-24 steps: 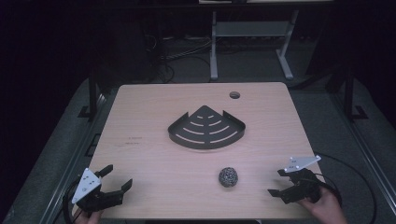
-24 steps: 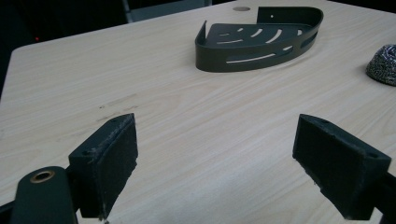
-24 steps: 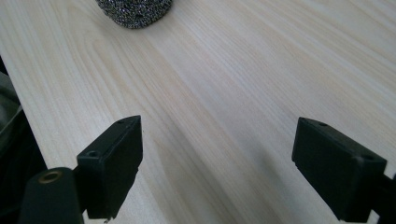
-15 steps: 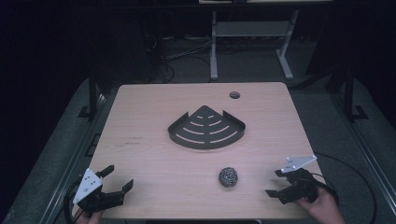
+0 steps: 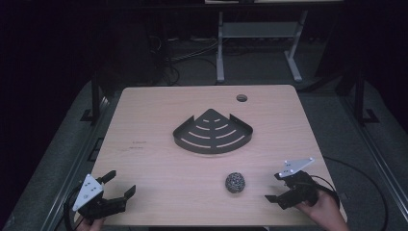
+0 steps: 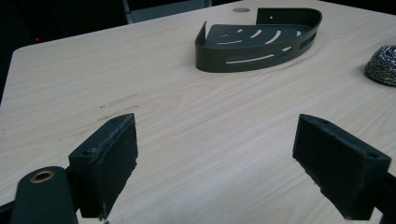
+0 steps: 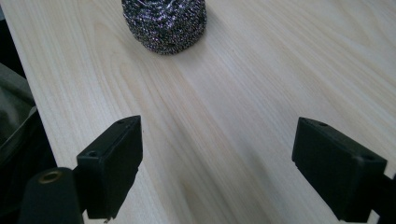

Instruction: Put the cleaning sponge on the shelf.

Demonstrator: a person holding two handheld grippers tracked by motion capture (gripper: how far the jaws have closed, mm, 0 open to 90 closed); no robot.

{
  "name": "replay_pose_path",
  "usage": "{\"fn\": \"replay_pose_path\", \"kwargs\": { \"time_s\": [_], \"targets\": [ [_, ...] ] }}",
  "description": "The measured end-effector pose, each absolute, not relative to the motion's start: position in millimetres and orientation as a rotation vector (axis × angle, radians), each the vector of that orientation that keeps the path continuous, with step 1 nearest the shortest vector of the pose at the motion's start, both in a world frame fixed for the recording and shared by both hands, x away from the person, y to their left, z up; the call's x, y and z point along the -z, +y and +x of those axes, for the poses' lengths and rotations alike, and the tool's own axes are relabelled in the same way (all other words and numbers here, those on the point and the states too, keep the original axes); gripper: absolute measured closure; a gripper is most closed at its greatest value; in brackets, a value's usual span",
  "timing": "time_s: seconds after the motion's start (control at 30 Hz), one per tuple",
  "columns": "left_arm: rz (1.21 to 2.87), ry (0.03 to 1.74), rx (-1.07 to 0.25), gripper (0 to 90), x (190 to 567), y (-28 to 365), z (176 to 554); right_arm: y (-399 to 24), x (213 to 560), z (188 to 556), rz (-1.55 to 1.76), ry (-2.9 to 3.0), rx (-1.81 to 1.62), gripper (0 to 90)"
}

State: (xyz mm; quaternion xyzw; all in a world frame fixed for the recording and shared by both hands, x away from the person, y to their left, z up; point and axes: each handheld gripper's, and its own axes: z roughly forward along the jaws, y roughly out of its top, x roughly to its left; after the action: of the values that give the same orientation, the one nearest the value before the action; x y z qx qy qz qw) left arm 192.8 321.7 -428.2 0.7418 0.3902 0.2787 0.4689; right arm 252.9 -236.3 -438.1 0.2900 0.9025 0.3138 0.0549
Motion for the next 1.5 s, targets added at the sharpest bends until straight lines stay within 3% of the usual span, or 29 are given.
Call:
{"fn": "replay_pose_path", "kwargs": {
  "time_s": [1.5],
  "targets": [
    [1.816,0.954,-0.691,13.3,426.8,324.0,191.2,-186.2,430.3,270.2,0.726,2.858,-0.903,14.6]
  ]
}}
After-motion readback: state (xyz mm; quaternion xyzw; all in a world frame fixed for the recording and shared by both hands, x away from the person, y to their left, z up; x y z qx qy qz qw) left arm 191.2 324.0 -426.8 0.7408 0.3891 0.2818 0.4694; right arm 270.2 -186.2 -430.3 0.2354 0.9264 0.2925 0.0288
